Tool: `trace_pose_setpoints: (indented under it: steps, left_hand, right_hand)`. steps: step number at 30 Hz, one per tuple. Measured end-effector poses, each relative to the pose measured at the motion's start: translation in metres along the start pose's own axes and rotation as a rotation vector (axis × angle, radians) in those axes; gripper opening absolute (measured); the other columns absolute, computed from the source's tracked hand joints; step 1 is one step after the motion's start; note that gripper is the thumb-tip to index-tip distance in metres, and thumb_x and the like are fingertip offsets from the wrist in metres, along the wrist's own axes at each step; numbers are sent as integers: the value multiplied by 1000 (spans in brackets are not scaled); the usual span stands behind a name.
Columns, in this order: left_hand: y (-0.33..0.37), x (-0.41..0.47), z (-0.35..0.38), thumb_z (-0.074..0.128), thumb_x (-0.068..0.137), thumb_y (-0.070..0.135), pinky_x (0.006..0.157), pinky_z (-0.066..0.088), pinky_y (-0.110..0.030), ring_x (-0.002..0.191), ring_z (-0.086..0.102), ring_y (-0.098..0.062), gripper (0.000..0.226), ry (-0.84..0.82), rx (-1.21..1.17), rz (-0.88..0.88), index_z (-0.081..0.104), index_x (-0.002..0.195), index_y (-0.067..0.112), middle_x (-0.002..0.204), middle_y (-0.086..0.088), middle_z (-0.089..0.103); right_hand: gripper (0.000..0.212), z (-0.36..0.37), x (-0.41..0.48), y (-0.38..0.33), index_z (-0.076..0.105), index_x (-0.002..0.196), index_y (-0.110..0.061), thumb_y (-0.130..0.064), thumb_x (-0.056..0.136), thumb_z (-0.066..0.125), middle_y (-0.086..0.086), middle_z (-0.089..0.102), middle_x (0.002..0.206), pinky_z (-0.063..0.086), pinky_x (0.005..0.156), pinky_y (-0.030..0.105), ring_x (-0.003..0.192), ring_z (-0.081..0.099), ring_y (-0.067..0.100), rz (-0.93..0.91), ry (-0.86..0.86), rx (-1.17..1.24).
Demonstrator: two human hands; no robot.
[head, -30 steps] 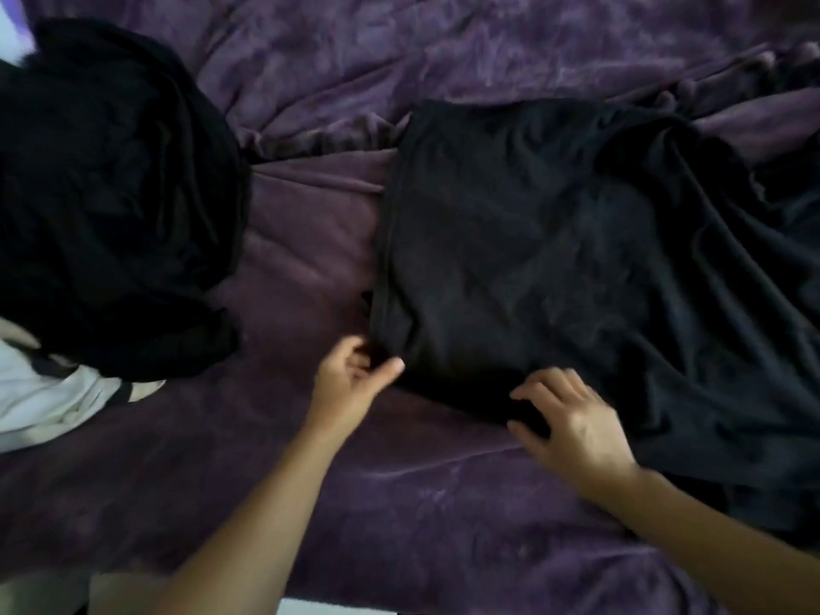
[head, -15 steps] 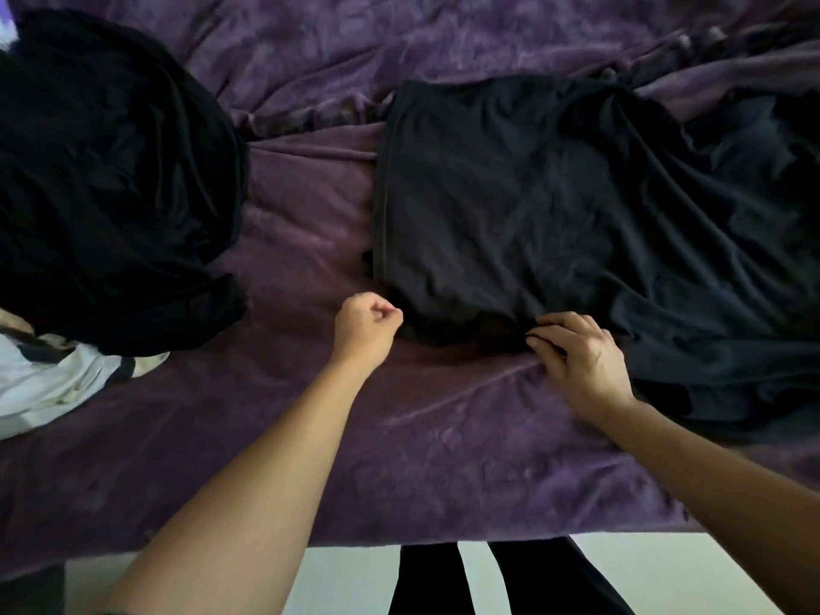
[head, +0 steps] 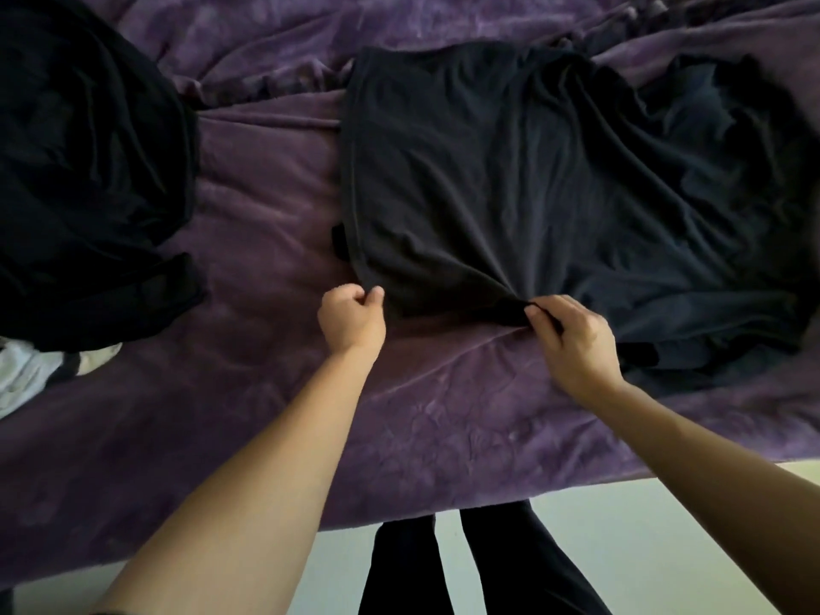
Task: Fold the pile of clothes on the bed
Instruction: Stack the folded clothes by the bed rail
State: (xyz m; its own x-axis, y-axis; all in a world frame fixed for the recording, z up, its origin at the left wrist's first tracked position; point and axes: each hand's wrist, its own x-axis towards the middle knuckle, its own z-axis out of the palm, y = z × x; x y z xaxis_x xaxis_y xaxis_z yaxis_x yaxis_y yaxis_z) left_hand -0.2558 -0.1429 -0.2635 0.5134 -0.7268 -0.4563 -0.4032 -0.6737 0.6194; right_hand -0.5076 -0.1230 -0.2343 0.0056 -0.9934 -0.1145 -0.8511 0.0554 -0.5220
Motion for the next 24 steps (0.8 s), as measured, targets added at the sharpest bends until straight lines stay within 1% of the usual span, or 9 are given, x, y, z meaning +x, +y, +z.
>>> trace_pose_setpoints:
  steps: [3, 6, 8, 11, 13, 15, 18, 21, 24]
  left_hand:
    - [-11, -13, -46, 60, 91, 18, 67, 41, -36, 71, 59, -31, 29, 146, -37, 140, 58, 68, 1, 71, -17, 60]
    - [-19, -28, -83, 55, 90, 12, 43, 45, -27, 51, 64, -24, 32, 71, -207, 57, 45, 60, 7, 54, -15, 57]
    - [-30, -33, -96, 57, 86, 11, 36, 43, -24, 43, 59, -25, 31, 50, -166, -1, 44, 58, 5, 47, -10, 56]
    - [-40, -29, -99, 63, 88, 19, 60, 50, -34, 66, 64, -32, 23, 60, 100, 7, 56, 71, 5, 68, -8, 66]
    - [-39, -28, -90, 63, 88, 19, 65, 41, -31, 81, 63, -30, 9, 116, 220, 65, 60, 87, 11, 85, -5, 67]
    - [-30, -35, -72, 63, 86, 14, 64, 37, -31, 81, 61, -29, 6, 111, 276, 198, 60, 90, 14, 87, -6, 66]
    - [-13, -64, -37, 65, 79, 9, 59, 42, -36, 76, 61, -31, 6, -59, 351, 475, 62, 81, 14, 79, -6, 66]
    - [-1, -93, 3, 66, 78, 10, 66, 45, -38, 84, 59, -29, 7, -271, 471, 722, 64, 83, 15, 84, -4, 62]
    - [4, -103, 44, 63, 85, 24, 86, 40, -39, 107, 50, -25, 26, -396, 739, 858, 62, 110, 20, 112, -2, 55]
  right_hand:
    - [17, -2, -1, -9, 70, 97, -10, -21, 95, 57, 4, 68, 91, 50, 73, 42, 84, 62, 29, -58, 47, -29]
    - [19, -1, -9, -26, 71, 97, -15, -24, 93, 55, 1, 70, 94, 47, 73, 40, 85, 62, 29, -164, 39, -80]
    - [20, 8, -18, -31, 71, 107, -20, -25, 93, 57, 0, 69, 108, 42, 80, 38, 98, 61, 28, -146, -121, -158]
    - [36, 23, -35, -28, 61, 128, -26, -30, 93, 57, -1, 56, 135, 36, 97, 36, 124, 49, 24, -73, -377, -266]
    - [36, 19, -45, -20, 62, 125, -22, -25, 89, 61, 2, 58, 130, 39, 94, 39, 121, 51, 26, -47, -333, -223]
    - [29, 7, -53, -1, 67, 112, -18, -19, 84, 66, 3, 64, 112, 43, 83, 40, 107, 57, 29, -19, -253, -226]
    - [24, -23, -70, 44, 69, 102, -15, -15, 78, 68, 6, 62, 100, 43, 80, 41, 99, 57, 33, 62, -275, -330]
    - [45, -51, -78, 98, 63, 121, -15, -22, 77, 69, 10, 56, 122, 39, 94, 43, 121, 47, 34, 169, -384, -532]
    - [54, -70, -72, 151, 53, 134, -20, -30, 83, 67, 8, 41, 145, 31, 103, 44, 141, 26, 30, 288, -390, -683]
